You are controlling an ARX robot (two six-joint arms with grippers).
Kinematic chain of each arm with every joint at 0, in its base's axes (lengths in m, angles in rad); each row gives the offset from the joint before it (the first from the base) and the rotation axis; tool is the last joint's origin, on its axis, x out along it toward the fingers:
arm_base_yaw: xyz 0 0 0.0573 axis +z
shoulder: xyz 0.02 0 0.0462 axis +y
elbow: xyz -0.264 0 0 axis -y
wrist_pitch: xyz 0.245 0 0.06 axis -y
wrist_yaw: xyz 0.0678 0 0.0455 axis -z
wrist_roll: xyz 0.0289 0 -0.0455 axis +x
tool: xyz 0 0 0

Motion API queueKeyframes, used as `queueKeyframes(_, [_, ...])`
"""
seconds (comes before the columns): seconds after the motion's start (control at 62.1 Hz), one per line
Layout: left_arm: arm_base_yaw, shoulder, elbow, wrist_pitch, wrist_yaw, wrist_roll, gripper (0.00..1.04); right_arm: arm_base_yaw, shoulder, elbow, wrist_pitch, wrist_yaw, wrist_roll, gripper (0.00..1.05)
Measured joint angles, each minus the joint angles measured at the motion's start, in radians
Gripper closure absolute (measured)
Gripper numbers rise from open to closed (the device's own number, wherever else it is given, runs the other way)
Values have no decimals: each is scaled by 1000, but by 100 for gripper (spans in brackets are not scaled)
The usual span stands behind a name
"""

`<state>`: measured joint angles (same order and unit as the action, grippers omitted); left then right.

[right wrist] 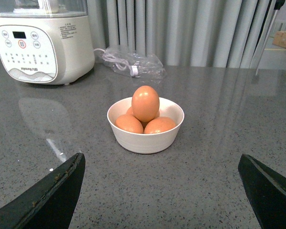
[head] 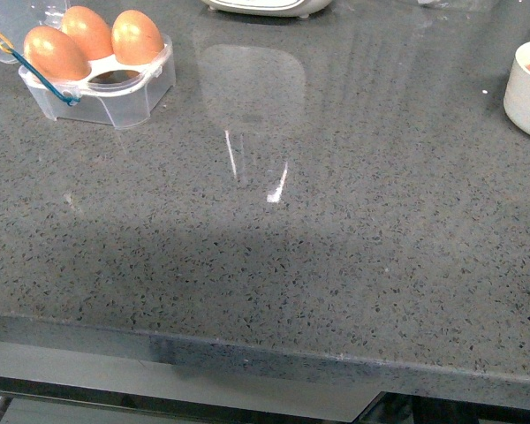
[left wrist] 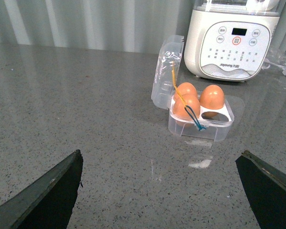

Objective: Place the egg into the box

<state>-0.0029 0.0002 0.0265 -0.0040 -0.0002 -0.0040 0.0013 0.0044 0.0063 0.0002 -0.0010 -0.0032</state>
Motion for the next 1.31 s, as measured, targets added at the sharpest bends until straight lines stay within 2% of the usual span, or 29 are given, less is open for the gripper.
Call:
queueKeyframes(1.176, [0, 0, 0, 0, 0, 0, 7, 0, 0, 0, 0, 0, 0, 7])
queueKeyframes(1.209, [0, 0, 0, 0, 0, 0, 7, 3, 2, 0, -2, 15, -3, 7])
queueKeyframes(1.305, [0, 0, 0, 0, -1, 0, 7, 53, 46, 23, 11, 169, -45, 7])
